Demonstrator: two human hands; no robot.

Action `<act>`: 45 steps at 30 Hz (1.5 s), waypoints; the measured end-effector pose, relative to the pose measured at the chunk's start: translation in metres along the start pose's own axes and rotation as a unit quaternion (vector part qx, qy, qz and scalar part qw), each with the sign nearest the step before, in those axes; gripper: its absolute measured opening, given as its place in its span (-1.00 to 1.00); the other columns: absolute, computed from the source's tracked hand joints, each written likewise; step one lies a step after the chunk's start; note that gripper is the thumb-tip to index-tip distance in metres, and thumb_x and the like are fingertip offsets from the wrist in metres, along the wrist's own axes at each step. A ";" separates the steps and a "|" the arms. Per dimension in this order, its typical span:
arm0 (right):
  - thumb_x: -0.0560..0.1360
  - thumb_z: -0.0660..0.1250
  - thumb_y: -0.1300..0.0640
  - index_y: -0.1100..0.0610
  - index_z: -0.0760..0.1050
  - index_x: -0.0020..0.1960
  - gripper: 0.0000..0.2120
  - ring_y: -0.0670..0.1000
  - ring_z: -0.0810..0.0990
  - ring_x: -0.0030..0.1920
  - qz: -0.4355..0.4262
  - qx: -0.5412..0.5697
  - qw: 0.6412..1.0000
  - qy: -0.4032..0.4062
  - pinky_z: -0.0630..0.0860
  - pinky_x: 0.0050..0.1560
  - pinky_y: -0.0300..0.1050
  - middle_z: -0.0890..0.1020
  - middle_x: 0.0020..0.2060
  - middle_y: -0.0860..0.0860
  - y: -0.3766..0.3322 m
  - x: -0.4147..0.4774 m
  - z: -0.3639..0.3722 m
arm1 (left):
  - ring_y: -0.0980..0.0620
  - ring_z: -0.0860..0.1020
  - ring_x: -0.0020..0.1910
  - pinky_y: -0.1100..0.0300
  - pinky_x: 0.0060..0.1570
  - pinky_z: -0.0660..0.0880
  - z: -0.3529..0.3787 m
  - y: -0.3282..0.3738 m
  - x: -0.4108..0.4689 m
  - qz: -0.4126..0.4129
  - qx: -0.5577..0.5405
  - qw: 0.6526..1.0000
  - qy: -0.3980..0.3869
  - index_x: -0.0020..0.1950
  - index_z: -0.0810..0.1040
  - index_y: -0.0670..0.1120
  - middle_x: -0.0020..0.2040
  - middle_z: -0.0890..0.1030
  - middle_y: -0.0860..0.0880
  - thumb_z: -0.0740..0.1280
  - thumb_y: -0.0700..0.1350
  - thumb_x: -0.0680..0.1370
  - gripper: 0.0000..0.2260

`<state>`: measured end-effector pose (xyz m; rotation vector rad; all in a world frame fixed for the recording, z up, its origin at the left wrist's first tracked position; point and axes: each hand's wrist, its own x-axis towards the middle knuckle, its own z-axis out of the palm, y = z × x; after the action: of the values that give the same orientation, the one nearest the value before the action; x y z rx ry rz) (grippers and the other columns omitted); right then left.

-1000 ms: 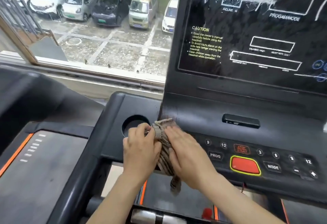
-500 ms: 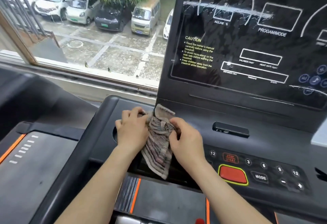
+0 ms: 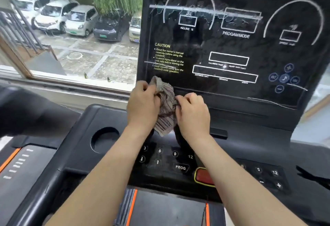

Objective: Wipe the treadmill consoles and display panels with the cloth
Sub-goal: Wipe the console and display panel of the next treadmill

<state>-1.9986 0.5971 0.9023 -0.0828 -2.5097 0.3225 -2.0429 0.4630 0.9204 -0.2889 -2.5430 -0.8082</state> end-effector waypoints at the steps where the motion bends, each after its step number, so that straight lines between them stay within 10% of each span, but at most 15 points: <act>1: 0.41 0.44 0.25 0.20 0.62 -0.07 -0.91 0.17 0.47 -0.20 -0.007 -0.024 1.000 0.005 0.42 -0.33 -0.02 0.48 -0.22 0.09 0.006 0.000 -0.001 | -0.15 0.47 -0.06 0.00 -0.19 0.50 0.008 0.007 -0.003 0.022 0.009 1.000 -0.013 -0.02 0.58 -0.20 0.07 0.49 -0.14 0.31 -0.22 0.46 -0.86; 11: 0.50 0.31 0.25 0.14 0.64 0.07 -0.80 0.16 0.52 -0.04 0.189 -0.020 0.982 0.017 0.31 -0.18 -0.14 0.51 -0.09 0.07 0.134 -0.024 -0.079 | -0.13 0.48 -0.09 0.04 -0.19 0.38 0.061 0.125 -0.032 0.184 -0.028 0.978 -0.091 -0.09 0.65 -0.06 -0.09 0.52 -0.04 0.31 -0.09 0.39 -0.82; 16: 0.46 0.31 0.36 0.20 0.61 0.03 -0.80 0.02 0.50 -0.18 0.115 0.074 0.981 0.135 0.37 -0.23 -0.16 0.53 -0.11 0.09 0.093 0.009 -0.064 | -0.02 0.44 -0.24 0.15 -0.33 0.36 0.031 0.074 -0.001 0.045 -0.079 0.996 0.018 -0.08 0.61 -0.16 -0.10 0.44 -0.03 0.37 -0.23 0.43 -0.91; 23: 0.49 0.30 0.27 0.19 0.62 0.03 -0.83 0.12 0.57 -0.14 0.087 0.079 0.993 0.024 0.42 -0.15 -0.08 0.57 -0.14 0.07 0.088 -0.004 -0.050 | -0.05 0.45 -0.34 0.18 -0.41 0.32 0.033 0.046 -0.030 0.101 -0.033 0.993 -0.054 -0.18 0.58 -0.17 -0.12 0.44 -0.04 0.43 -0.27 0.40 -0.94; 28: 0.46 0.29 0.36 0.23 0.59 0.00 -0.82 0.06 0.52 -0.18 0.102 0.114 0.973 0.174 0.44 -0.20 -0.10 0.52 -0.09 0.13 0.091 0.043 -0.065 | 0.06 0.36 -0.20 0.27 -0.23 0.23 0.023 0.078 0.017 0.034 -0.088 0.994 0.052 -0.07 0.57 -0.22 0.01 0.45 -0.09 0.34 -0.30 0.45 -0.92; 35: 0.34 0.36 0.40 0.27 0.57 -0.17 -0.90 0.18 0.50 -0.23 -0.007 0.064 0.998 0.012 0.45 -0.35 -0.06 0.49 -0.21 0.13 0.080 -0.008 -0.033 | -0.14 0.49 0.04 0.04 -0.12 0.54 0.050 0.064 -0.039 0.172 -0.015 0.983 -0.064 0.09 0.60 -0.18 0.16 0.53 -0.11 0.33 -0.23 0.40 -0.72; 45: 0.36 0.31 0.24 0.23 0.64 -0.08 -0.81 0.19 0.48 -0.22 0.044 -0.037 0.997 0.053 0.46 -0.34 -0.01 0.52 -0.22 0.12 0.147 -0.022 -0.056 | -0.07 0.48 -0.06 0.13 -0.32 0.43 0.052 0.093 -0.025 0.168 0.010 0.983 -0.070 -0.15 0.59 -0.15 -0.03 0.52 -0.04 0.42 -0.17 0.38 -0.91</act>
<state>-1.9511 0.7481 0.8977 -0.2344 -2.4172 0.2527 -2.0090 0.5670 0.9165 -0.7684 -2.5291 -0.6497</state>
